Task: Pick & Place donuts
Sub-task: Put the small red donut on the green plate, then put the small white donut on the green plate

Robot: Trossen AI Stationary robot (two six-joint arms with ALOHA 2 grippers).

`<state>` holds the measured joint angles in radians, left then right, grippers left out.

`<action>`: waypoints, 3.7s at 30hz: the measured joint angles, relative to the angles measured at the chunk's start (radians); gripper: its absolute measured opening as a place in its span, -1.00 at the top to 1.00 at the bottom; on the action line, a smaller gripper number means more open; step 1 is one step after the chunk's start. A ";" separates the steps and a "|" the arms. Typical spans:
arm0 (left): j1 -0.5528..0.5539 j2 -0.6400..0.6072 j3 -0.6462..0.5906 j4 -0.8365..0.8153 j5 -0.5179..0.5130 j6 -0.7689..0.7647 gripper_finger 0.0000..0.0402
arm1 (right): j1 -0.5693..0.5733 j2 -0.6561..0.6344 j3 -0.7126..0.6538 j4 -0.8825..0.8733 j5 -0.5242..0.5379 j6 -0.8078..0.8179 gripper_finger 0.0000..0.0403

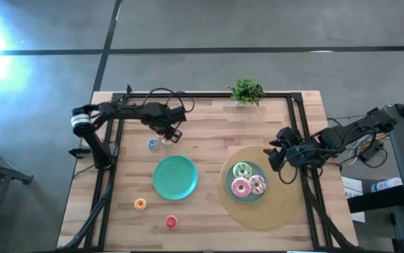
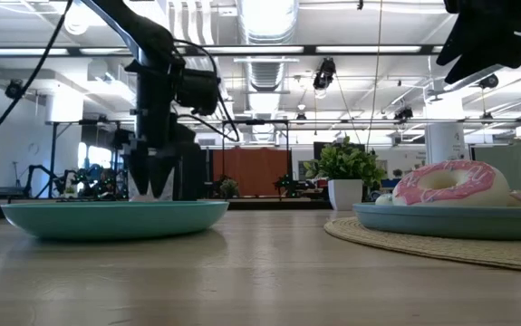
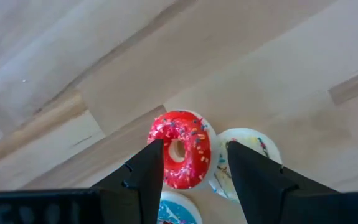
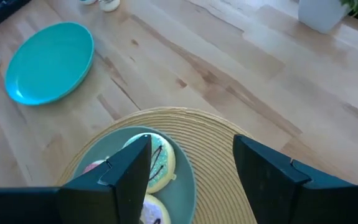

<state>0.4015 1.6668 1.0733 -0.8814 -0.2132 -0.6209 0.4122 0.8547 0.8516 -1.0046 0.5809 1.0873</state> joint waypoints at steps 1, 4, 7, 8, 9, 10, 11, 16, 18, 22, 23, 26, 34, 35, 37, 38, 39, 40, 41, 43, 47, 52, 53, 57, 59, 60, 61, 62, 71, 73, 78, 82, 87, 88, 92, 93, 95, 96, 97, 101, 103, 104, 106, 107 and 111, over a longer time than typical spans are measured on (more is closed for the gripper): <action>0.000 0.005 0.000 -0.002 0.000 0.000 0.24 | 0.000 0.000 0.000 0.000 0.000 0.003 -0.09; 0.000 0.021 0.000 -0.006 0.003 0.001 0.24 | 0.000 0.001 0.000 0.000 0.001 0.006 -0.09; 0.002 0.031 0.000 -0.011 0.013 0.019 0.27 | 0.000 0.007 0.000 0.000 0.001 0.007 -0.09; 0.002 0.035 0.000 -0.010 0.013 0.021 0.30 | 0.000 0.010 0.000 0.000 0.001 0.011 -0.09; 0.002 0.038 0.000 -0.010 0.013 0.020 0.33 | 0.000 0.012 0.000 0.000 0.001 0.014 -0.09; 0.003 0.039 0.000 -0.009 0.013 0.021 0.37 | 0.000 0.014 0.000 0.000 0.001 0.014 -0.09; 0.003 0.039 0.000 -0.010 0.013 0.022 0.42 | 0.000 0.018 0.000 0.001 0.001 0.014 -0.09; 0.002 0.038 0.000 -0.009 0.003 0.032 0.74 | 0.000 0.034 0.000 0.011 0.001 0.014 -0.09; 0.003 0.036 0.000 -0.009 0.002 0.041 0.88 | 0.000 0.039 0.000 0.014 0.001 0.014 -0.09; -0.002 0.016 0.000 -0.009 -0.001 0.043 0.98 | 0.000 0.045 0.000 0.014 0.001 0.013 -0.09; -0.008 0.009 0.001 -0.010 -0.009 0.040 0.98 | 0.000 0.045 0.000 0.014 0.001 0.014 -0.09; -0.040 -0.027 0.023 -0.046 -0.038 0.024 0.99 | 0.000 0.045 0.000 0.014 0.001 0.013 -0.09; -0.334 -0.115 0.069 -0.052 -0.044 -0.080 1.00 | -0.001 0.044 -0.001 0.014 0.000 0.008 -0.09; -0.383 -0.114 0.068 -0.057 -0.042 -0.110 1.00 | -0.001 0.044 -0.001 0.014 0.000 0.005 -0.09; -0.481 -0.102 0.068 -0.071 -0.042 -0.170 1.00 | -0.001 0.044 -0.001 0.015 0.000 -0.007 -0.09; -0.526 -0.094 0.067 -0.077 -0.043 -0.202 1.00 | -0.001 0.044 -0.001 0.015 0.000 -0.013 -0.09; -0.565 -0.085 0.067 -0.083 -0.043 -0.238 1.00 | -0.001 0.044 -0.001 0.014 0.000 -0.020 -0.09; -0.597 -0.076 0.067 -0.086 -0.042 -0.275 1.00 | -0.001 0.044 -0.001 0.015 0.000 -0.025 -0.09; -0.623 -0.070 0.067 -0.088 -0.037 -0.311 1.00 | -0.001 0.044 -0.001 0.015 0.001 -0.033 -0.09; -0.662 -0.057 0.067 -0.109 -0.033 -0.386 1.00 | -0.001 0.044 -0.001 0.014 0.002 -0.045 -0.09; -0.692 -0.020 0.067 -0.163 -0.010 -0.464 0.99 | -0.001 0.044 -0.002 0.015 0.023 -0.059 -0.09; -0.694 0.012 0.067 -0.159 0.068 -0.462 0.87 | -0.011 0.044 -0.002 0.016 0.025 -0.078 -0.09; -0.694 0.016 0.067 -0.158 0.075 -0.462 0.82 | -0.013 0.044 -0.002 0.016 0.025 -0.078 -0.09; -0.693 0.020 0.067 -0.157 0.096 -0.463 0.64 | -0.013 0.044 -0.002 0.016 0.024 -0.079 -0.09; -0.693 0.018 0.067 -0.158 0.100 -0.469 0.56 | -0.013 0.044 -0.002 0.016 0.024 -0.088 -0.09; -0.693 0.016 0.067 -0.160 0.102 -0.473 0.53 | -0.013 0.044 -0.002 0.016 0.024 -0.093 -0.09; -0.693 0.014 0.069 -0.169 0.110 -0.473 0.49 | -0.013 0.044 -0.002 0.016 0.024 -0.096 -0.09; -0.693 0.013 0.078 -0.185 0.122 -0.474 0.47 | -0.013 0.044 -0.002 0.016 0.024 -0.097 -0.09; -0.666 0.010 0.275 -0.405 -0.048 -0.402 0.43 | -0.013 0.044 -0.002 0.015 0.024 -0.104 -0.09; -0.628 0.010 0.290 -0.426 -0.128 -0.367 0.43 | -0.013 0.044 -0.002 0.015 0.024 -0.104 -0.09; -0.434 0.010 0.244 -0.363 -0.114 -0.235 0.43 | -0.013 0.044 -0.002 0.015 0.024 -0.099 -0.09; -0.257 0.010 0.179 -0.232 0.007 -0.141 0.43 | -0.014 0.044 -0.002 0.017 0.021 -0.088 -0.09; -0.117 0.010 0.147 -0.191 0.058 -0.043 0.43 | -0.014 0.044 -0.002 0.017 0.020 -0.046 -0.09; -0.098 0.010 0.147 -0.190 0.060 -0.022 0.43 | -0.014 0.044 -0.002 0.017 0.020 -0.042 -0.09; -0.047 0.010 0.134 -0.147 0.107 0.066 0.43 | -0.014 0.044 -0.002 0.018 0.020 -0.037 -0.09; -0.038 0.010 0.124 -0.131 0.117 0.085 0.43 | -0.014 0.044 -0.002 0.018 0.020 -0.034 -0.09; -0.020 0.010 0.093 -0.086 0.139 0.107 0.43 | -0.014 0.044 -0.002 0.018 0.020 -0.028 -0.09; -0.010 0.010 0.075 -0.057 0.153 0.112 0.43 | -0.014 0.044 -0.002 0.018 0.020 -0.025 -0.09; 0.000 0.010 0.056 -0.034 0.169 0.113 0.43 | -0.014 0.044 -0.002 0.018 0.020 -0.024 -0.09; 0.035 0.010 -0.008 0.004 0.196 0.124 0.43 | -0.014 0.044 -0.002 0.018 0.020 -0.024 -0.09; 0.046 0.010 -0.032 0.016 0.196 0.131 0.43 | -0.013 0.044 -0.002 0.018 0.021 -0.020 -0.09; 0.052 0.010 -0.044 0.027 0.196 0.134 0.43 | -0.013 0.044 -0.002 0.018 0.021 -0.018 -0.09; 0.063 0.010 -0.065 0.058 0.215 0.141 0.43 | -0.013 0.044 -0.002 0.018 0.022 -0.014 -0.09; 0.066 0.010 -0.076 0.077 0.235 0.145 0.43 | -0.013 0.044 -0.002 0.018 0.022 -0.014 -0.09; 0.068 0.010 -0.112 0.168 0.296 0.147 0.43 | -0.013 0.044 -0.002 0.018 0.023 -0.013 -0.09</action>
<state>0.4697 1.6768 0.9615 -0.7131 0.0831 -0.4740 0.3988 0.8989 0.8497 -0.9867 0.6039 1.0740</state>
